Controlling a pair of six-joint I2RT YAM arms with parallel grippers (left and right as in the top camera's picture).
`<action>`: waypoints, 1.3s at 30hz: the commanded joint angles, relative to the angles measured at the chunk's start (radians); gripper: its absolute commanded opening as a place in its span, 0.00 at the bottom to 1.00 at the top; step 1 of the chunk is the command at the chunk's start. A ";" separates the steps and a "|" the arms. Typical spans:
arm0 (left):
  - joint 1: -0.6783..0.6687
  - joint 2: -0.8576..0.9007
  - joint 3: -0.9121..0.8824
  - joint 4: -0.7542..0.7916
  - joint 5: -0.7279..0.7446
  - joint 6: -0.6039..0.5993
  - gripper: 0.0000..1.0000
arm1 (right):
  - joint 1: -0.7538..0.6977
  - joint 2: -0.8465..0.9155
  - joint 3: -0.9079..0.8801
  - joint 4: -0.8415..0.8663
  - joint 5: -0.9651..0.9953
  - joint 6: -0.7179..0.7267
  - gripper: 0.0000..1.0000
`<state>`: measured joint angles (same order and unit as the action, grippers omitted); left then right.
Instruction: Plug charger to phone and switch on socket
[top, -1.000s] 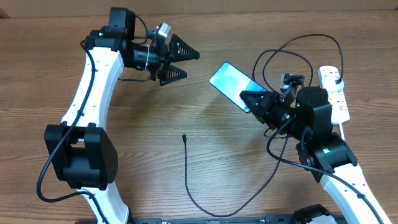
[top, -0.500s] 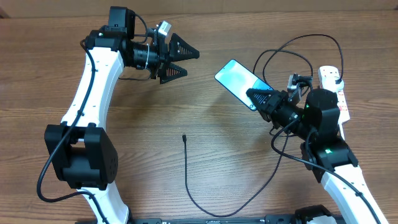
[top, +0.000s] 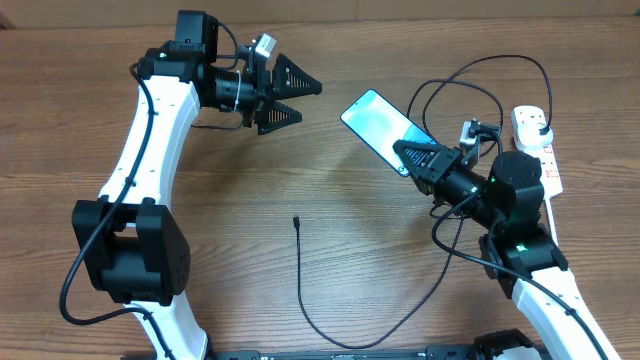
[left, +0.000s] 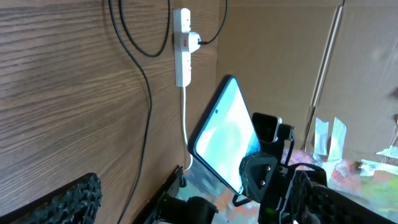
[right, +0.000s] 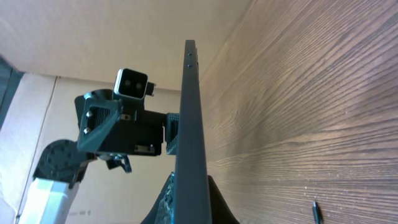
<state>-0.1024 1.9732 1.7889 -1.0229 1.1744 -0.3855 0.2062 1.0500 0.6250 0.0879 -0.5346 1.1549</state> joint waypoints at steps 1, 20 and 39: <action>-0.018 -0.013 0.016 0.008 -0.001 0.023 1.00 | 0.027 -0.025 0.004 0.026 0.091 0.055 0.04; -0.023 -0.012 0.016 0.130 0.005 -0.136 1.00 | 0.132 0.056 0.005 0.182 0.429 0.348 0.04; -0.026 -0.012 0.016 0.376 0.058 -0.402 1.00 | 0.248 0.303 0.125 0.428 0.436 0.446 0.04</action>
<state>-0.1184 1.9732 1.7889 -0.6716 1.2045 -0.7254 0.4400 1.3571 0.6655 0.4889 -0.1184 1.5848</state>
